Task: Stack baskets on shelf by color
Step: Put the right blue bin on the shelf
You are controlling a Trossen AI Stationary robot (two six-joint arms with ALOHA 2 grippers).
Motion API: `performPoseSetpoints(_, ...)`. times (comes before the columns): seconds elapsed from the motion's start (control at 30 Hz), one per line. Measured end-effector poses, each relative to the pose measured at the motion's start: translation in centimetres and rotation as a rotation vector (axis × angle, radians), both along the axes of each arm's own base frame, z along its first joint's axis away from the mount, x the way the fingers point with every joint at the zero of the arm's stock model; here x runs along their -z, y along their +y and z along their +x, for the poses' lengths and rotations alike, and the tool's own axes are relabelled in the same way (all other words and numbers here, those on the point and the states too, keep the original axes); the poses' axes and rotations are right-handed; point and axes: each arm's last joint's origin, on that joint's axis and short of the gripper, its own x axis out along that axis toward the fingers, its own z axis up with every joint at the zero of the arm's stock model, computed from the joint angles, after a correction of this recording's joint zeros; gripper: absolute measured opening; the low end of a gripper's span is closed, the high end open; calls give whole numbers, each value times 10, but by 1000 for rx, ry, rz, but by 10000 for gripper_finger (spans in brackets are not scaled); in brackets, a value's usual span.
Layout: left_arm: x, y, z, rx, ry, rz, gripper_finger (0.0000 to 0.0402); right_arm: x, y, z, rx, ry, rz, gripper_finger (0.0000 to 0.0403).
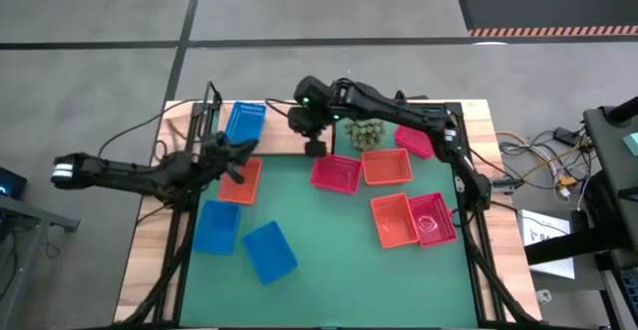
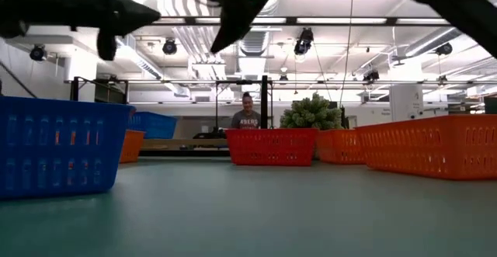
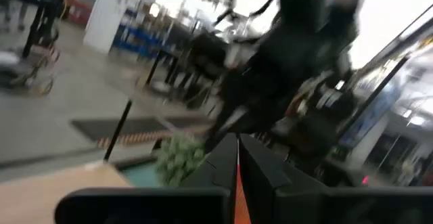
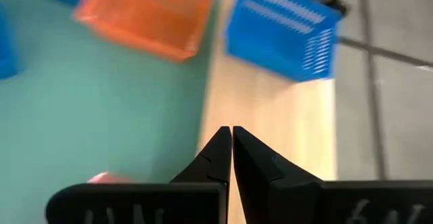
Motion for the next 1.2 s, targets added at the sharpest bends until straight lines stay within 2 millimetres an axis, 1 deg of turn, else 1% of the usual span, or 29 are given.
performPoseSetpoints(0.1, -5, 0, 18, 1, 90, -20, 0, -13, 18, -18, -54, 42, 54, 9)
performPoseSetpoints(0.17, -8, 0, 30, 3, 164, -36, 0, -20, 30, -30, -100, 37, 88, 9)
performPoseSetpoints(0.27, -12, 0, 46, 1, 273, -74, 0, -25, 47, -47, -163, 23, 134, 9)
performPoseSetpoints(0.3, -12, 0, 51, 2, 327, -86, 0, -25, 52, -53, -176, 13, 142, 9)
performPoseSetpoints(0.43, -15, -1, 64, 14, 541, -134, 0, -15, 69, -71, -202, -26, 148, 9)
performPoseSetpoints(0.53, -22, 1, 69, -5, 705, -164, 0, -10, 77, -90, -208, -66, 146, 9)
performPoseSetpoints(0.63, -34, 8, 73, -41, 857, -182, 0, -6, 82, -109, -205, -105, 146, 9)
performPoseSetpoints(0.73, -44, 25, 79, -105, 995, -198, 0, -3, 84, -125, -209, -160, 132, 9)
performPoseSetpoints(0.8, -47, 41, 87, -137, 1053, -216, 0, -2, 85, -135, -211, -210, 120, 9)
performPoseSetpoints(0.87, -44, 60, 96, -142, 1095, -237, 0, -3, 87, -144, -210, -264, 113, 9)
performPoseSetpoints(0.97, -30, 91, 105, -178, 1181, -281, 0, -2, 88, -155, -213, -324, 100, 9)
performPoseSetpoints(1.07, -13, 117, 107, -235, 1251, -336, 0, -2, 90, -164, -215, -362, 93, 9)
performPoseSetpoints(1.2, 9, 137, 106, -281, 1318, -401, 0, -1, 91, -173, -216, -371, 91, 9)
